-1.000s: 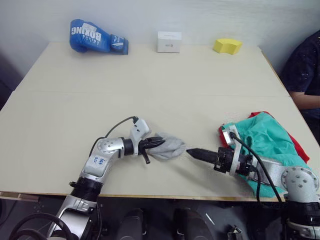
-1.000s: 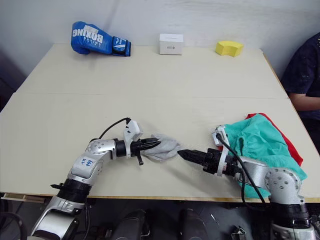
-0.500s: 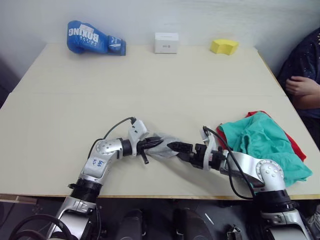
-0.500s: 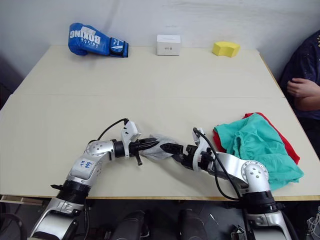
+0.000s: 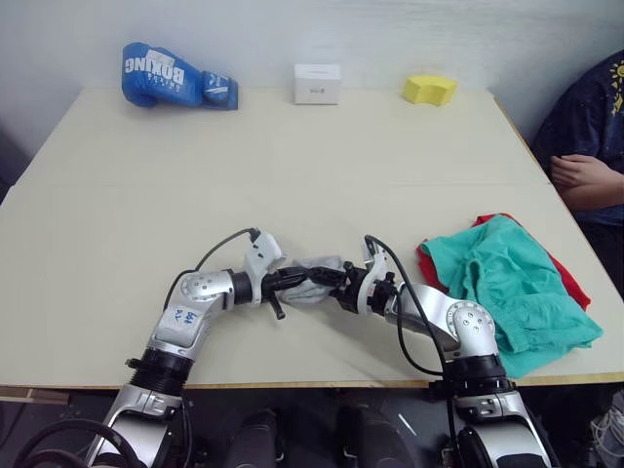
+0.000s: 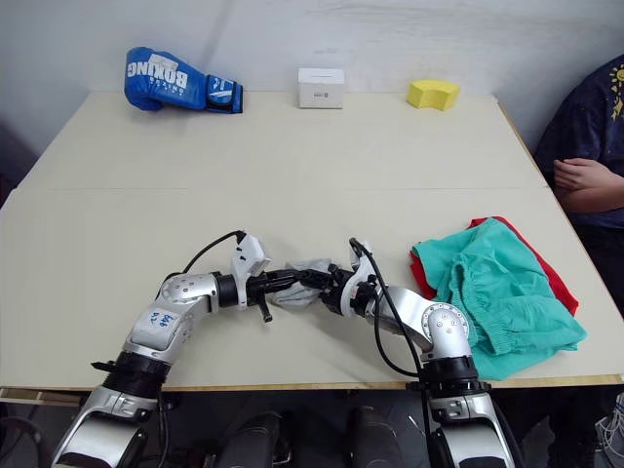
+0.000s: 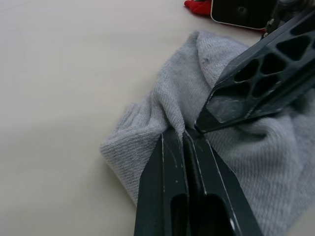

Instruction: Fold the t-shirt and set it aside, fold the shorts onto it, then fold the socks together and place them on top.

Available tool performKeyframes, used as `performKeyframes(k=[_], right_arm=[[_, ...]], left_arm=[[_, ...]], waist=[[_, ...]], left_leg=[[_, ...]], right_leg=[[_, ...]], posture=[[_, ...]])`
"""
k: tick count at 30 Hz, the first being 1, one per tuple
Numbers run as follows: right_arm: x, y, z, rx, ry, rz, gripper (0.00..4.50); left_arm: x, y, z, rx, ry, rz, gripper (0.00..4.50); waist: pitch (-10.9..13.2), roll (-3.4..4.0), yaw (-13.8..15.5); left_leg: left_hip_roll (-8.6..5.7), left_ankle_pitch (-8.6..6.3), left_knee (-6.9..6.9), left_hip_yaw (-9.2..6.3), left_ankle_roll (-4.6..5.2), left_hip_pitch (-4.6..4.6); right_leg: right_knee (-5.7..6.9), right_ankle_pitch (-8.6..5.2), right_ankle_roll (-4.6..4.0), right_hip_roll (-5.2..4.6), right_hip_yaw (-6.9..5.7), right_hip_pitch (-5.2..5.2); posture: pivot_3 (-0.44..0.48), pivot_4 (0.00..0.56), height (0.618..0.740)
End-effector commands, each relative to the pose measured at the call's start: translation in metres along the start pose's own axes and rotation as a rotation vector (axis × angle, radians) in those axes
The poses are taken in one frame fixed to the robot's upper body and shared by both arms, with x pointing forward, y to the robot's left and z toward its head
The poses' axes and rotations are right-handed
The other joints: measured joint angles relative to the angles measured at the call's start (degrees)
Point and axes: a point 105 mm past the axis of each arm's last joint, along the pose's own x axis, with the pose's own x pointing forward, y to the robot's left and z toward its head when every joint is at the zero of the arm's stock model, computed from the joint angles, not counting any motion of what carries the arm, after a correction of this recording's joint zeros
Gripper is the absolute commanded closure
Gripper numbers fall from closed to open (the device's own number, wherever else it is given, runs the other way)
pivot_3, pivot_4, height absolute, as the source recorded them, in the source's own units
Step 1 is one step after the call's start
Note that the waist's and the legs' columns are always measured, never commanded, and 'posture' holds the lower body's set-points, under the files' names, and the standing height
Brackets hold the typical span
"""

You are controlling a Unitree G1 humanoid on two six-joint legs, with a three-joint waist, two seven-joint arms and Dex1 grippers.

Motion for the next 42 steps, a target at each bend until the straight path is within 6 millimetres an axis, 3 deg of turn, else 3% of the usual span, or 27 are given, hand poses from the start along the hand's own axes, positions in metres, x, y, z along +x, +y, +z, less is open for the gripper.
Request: performKeyframes(k=[1,7,11,15,18,25,29,35,40,42], right_arm=[[-0.001,-0.012,-0.006,0.004,0.009,-0.033,4.08],[-0.008,-0.009,-0.008,-0.006,-0.005,0.003,4.24],[-0.06,0.023,0.016,-0.084,-0.108,0.212,4.24],[-0.118,0.049,0.047,-0.144,-0.301,0.371,4.24],[-0.155,0.049,0.065,-0.188,-0.44,0.385,4.24],[-0.247,0.018,0.1,-0.164,-0.815,0.188,4.24],[-0.282,-0.004,0.108,-0.091,-0.943,0.114,4.24],[-0.304,-0.048,0.108,0.045,-0.935,0.028,4.24],[-0.287,-0.088,0.09,0.138,-0.735,-0.103,4.24],[-0.288,-0.087,0.091,0.142,-0.722,-0.077,3.52]], left_arm=[[-0.006,0.007,-0.01,-0.058,0.032,0.032,4.05],[-0.017,0.011,0.016,-0.025,-0.093,0.012,2.33],[-0.062,0.007,0.044,0.051,-0.19,-0.085,2.31],[-0.075,-0.003,0.058,0.074,-0.202,-0.167,2.31],[-0.079,-0.016,0.065,0.1,-0.213,-0.227,1.97],[-0.077,-0.039,0.074,0.111,-0.27,-0.277,0.01],[-0.072,-0.046,0.079,0.13,-0.301,-0.294,0.0],[-0.075,-0.06,0.081,0.128,-0.311,-0.377,0.0],[-0.074,-0.057,0.083,0.139,-0.319,-0.366,0.0],[-0.074,-0.055,0.084,0.139,-0.319,-0.361,0.0]], waist=[[0.0,0.0,0.0],[0.0,0.0,0.1],[0.1,0.2,0.0],[0.2,0.36,0.3],[0.2,0.36,0.4],[0.2,0.37,1.5],[0.2,0.37,1.6],[0.2,0.41,1.5],[0.2,0.45,1.6],[0.2,0.45,1.6]], left_leg=[[0.0,0.0,-0.02,0.0,-0.01,0.01],[0.0,-0.02,-0.07,-0.01,-0.04,-0.03],[0.0,-0.02,-0.25,0.0,-0.03,-0.34],[-0.01,-0.01,0.0,-0.01,0.01,-0.95],[-0.02,-0.08,0.08,0.0,0.14,-0.89],[-0.03,-0.06,0.12,0.01,0.16,-0.84],[-0.03,-0.01,0.13,0.0,0.17,-0.73],[-0.03,0.0,0.15,0.05,0.2,-0.67],[-0.03,0.02,0.15,0.07,0.23,-0.57],[-0.03,0.02,0.15,0.08,0.23,-0.49]], right_leg=[[-0.01,0.0,0.0,0.0,0.01,0.0],[-0.1,-0.01,-0.01,0.0,-0.01,-0.03],[-0.29,-0.01,-0.01,0.0,-0.03,-0.3],[-0.27,0.01,0.01,0.0,-0.1,-0.79],[-0.29,0.03,0.06,0.0,-0.15,-0.63],[-0.31,0.06,0.11,0.02,-0.12,-0.56],[-0.27,0.06,0.11,0.06,-0.12,-0.44],[-0.32,0.1,0.16,0.06,-0.07,-0.34],[-0.31,0.1,0.14,0.08,-0.06,-0.27],[-0.32,0.1,0.14,0.08,-0.04,-0.21]], posture=[[0.0,0.15,0.74],[0.0,0.15,0.74],[0.0,0.15,0.74],[0.0,0.15,0.74],[0.0,0.15,0.74],[0.0,0.15,0.74],[0.0,0.15,0.74],[0.0,0.15,0.74],[0.0,0.15,0.74],[0.0,0.15,0.74]])
